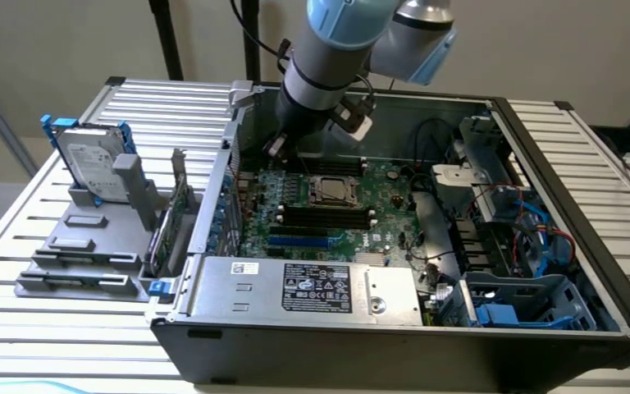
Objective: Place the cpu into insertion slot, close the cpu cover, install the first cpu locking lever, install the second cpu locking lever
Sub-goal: 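Install the first cpu locking lever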
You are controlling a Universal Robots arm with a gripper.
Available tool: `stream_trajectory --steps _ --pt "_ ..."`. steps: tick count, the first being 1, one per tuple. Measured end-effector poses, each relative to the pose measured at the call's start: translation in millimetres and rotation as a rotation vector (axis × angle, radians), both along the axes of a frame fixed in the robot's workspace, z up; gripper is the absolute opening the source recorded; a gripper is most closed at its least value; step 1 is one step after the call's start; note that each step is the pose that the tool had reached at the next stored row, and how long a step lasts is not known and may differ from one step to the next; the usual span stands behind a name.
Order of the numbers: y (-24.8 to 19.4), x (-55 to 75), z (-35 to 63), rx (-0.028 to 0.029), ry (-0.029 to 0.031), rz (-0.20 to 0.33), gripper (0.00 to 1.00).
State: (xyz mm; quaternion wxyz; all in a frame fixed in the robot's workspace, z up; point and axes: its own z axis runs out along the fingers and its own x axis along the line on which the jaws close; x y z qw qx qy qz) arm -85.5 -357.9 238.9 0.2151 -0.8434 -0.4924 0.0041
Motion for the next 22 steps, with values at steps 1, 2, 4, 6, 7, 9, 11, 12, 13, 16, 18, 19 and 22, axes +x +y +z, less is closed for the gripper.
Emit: stream_trajectory --steps 1,2,4,6,7,9,11,12,13,16,18,19,22 --pt "0.0 -0.2 -0.1 0.0022 0.0001 -0.006 0.11" --pt "0.1 -0.4 -0.3 0.0043 0.0002 -0.012 0.11" --pt "0.2 -1.0 -0.9 0.0084 0.0002 -0.021 0.11" --pt "0.7 -2.1 -2.0 0.0139 0.0002 -0.028 0.11" --pt "1.1 -3.0 -2.6 0.018 0.0003 -0.03 0.11" --pt "2.1 -5.3 -4.2 0.0291 0.0004 -0.033 0.11" --pt "3.5 -5.7 -5.7 0.0392 0.0006 -0.035 0.11" --pt "3.9 -5.7 -6.1 0.0418 0.0007 -0.038 0.11" --pt "4.2 -5.7 -6.4 0.0434 0.0006 -0.042 0.11" --pt "4.6 -5.2 -6.7 0.0446 0.0001 -0.063 0.11" --pt "4.9 -4.5 -6.8 0.0447 -0.0004 -0.078 0.11" --pt "5.1 -4.1 -6.8 0.0447 -0.0005 -0.085 0.11" --pt "5.6 -3.0 -6.7 0.0446 -0.001 -0.106 0.11"
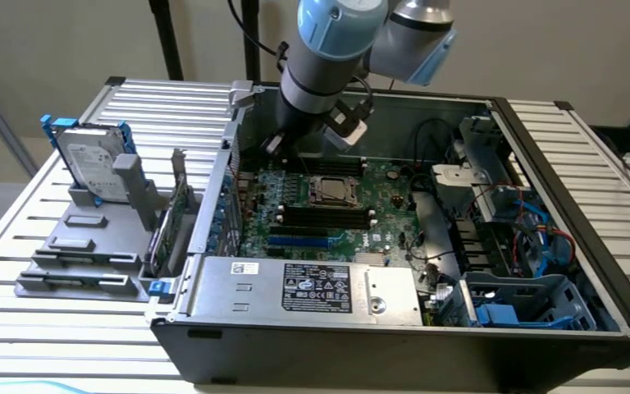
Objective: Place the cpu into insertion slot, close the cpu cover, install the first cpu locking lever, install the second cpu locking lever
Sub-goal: 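Install the first cpu locking lever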
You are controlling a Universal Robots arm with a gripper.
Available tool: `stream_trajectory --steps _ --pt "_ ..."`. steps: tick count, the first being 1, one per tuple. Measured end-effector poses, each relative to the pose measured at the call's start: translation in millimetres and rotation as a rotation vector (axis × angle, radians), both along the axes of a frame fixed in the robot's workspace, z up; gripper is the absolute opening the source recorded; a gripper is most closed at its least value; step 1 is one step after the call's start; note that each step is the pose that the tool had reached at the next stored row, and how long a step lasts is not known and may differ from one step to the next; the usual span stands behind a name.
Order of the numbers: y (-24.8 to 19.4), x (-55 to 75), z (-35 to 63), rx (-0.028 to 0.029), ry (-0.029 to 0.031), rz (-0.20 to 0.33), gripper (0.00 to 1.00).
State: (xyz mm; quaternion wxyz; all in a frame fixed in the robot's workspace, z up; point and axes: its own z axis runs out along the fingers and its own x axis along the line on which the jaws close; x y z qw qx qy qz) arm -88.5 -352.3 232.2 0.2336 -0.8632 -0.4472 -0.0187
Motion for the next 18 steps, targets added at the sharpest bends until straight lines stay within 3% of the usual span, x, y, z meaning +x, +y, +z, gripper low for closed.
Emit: stream_trajectory --steps 12,14,18 --pt "1.4 4.5 2.0 -0.0003 -0.0022 -0.073 0.11" --pt "1.5 4.5 2.0 -0.0001 -0.0076 -0.09 0.11" --pt "1.7 4.4 2.0 0.0007 -0.0263 -0.123 0.11"
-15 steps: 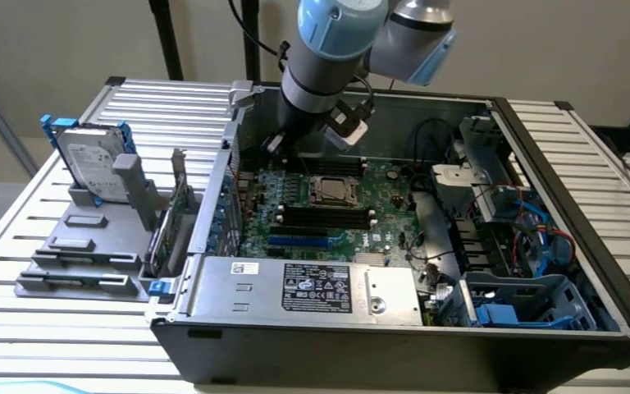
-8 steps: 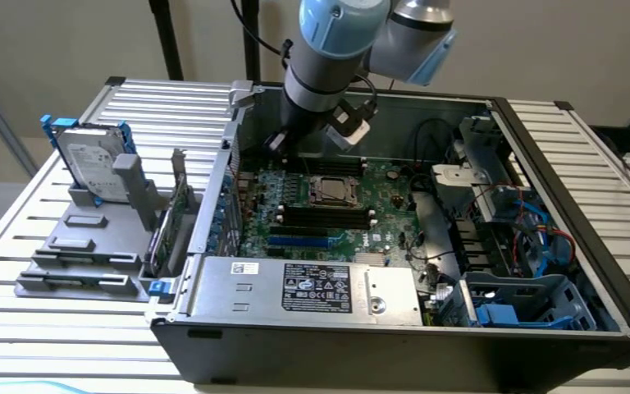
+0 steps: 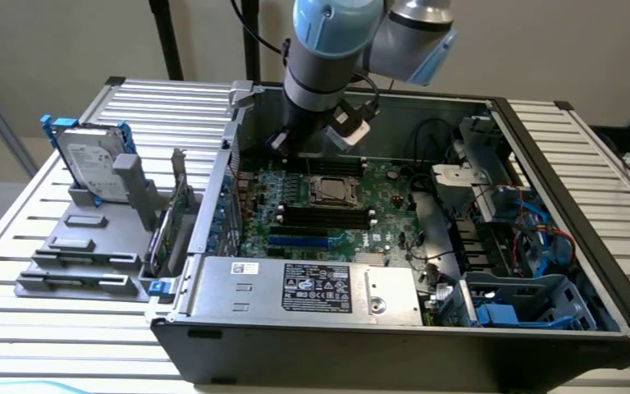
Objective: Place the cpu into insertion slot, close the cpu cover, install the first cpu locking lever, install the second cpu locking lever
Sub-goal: 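Install the first cpu locking lever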
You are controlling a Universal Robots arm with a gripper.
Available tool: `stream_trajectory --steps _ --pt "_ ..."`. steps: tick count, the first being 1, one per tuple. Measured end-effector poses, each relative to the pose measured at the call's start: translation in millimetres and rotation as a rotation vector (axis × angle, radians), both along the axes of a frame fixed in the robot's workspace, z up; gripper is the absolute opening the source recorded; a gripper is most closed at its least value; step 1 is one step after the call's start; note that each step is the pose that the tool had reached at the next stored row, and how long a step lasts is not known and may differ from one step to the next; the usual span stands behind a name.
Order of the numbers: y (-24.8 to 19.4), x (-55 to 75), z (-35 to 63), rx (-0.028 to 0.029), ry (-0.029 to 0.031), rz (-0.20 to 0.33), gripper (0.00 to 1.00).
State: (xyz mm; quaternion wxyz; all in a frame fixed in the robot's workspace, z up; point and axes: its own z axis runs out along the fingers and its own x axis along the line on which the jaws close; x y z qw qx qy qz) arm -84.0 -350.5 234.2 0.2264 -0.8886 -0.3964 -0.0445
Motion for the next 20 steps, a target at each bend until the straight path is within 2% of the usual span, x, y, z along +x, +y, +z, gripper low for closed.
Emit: stream_trajectory --steps 3,8,11,17,20 --pt "0.3 0.1 0.3 0.0002 -0.0132 -0.021 0.11" --pt "1.2 2.1 2.2 -0.0001 -0.0262 -0.043 0.11" --pt "1.7 6.4 2.6 -0.0006 -0.0289 -0.048 0.11" --pt "1.7 27.4 2.5 -0.0046 -0.029 -0.053 0.11" --pt "1.6 31.7 2.5 -0.0057 -0.0288 -0.054 0.11"
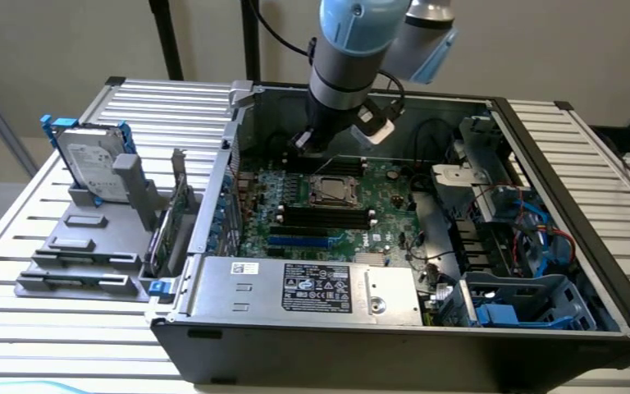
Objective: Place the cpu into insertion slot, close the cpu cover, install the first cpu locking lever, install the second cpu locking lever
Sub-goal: 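Install the first cpu locking lever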
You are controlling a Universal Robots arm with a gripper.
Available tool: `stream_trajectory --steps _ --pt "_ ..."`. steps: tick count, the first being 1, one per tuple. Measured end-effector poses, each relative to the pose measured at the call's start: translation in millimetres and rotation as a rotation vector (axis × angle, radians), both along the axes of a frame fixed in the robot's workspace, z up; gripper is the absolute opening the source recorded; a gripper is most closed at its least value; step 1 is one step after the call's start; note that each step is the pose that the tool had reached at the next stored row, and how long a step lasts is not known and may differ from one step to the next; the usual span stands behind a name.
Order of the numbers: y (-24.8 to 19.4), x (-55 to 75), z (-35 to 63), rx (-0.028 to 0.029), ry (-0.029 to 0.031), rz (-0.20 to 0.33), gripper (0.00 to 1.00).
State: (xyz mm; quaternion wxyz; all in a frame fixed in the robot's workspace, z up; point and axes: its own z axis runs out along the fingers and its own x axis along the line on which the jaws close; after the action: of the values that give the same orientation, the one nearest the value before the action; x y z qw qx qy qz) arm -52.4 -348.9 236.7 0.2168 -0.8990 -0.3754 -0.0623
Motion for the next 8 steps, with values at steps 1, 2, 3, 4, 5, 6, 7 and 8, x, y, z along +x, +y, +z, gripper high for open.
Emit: stream_trajectory --steps 1,2,3,4,5,6,7,8 --pt "0.1 0.1 -0.1 -0.0002 -0.0002 0.0 0.11" --pt "0.1 0.1 -0.2 -0.0011 -0.0001 0.0 0.11" --pt "0.1 0.1 -0.2 -0.0013 -0.0007 0.0 0.11" --pt "0.1 0.1 -0.3 -0.002 -0.0013 0.0 0.11" --pt "0.1 0.1 -0.7 -0.0043 -0.0039 0.0 0.11" --pt "0.1 0.1 -1.3 -0.0083 -0.0068 0.0 0.11" --pt "0.1 0.1 -1.7 -0.0139 -0.0091 0.0 0.11" --pt "0.1 0.1 -2.1 -0.0202 -0.011 0.0 0.11"
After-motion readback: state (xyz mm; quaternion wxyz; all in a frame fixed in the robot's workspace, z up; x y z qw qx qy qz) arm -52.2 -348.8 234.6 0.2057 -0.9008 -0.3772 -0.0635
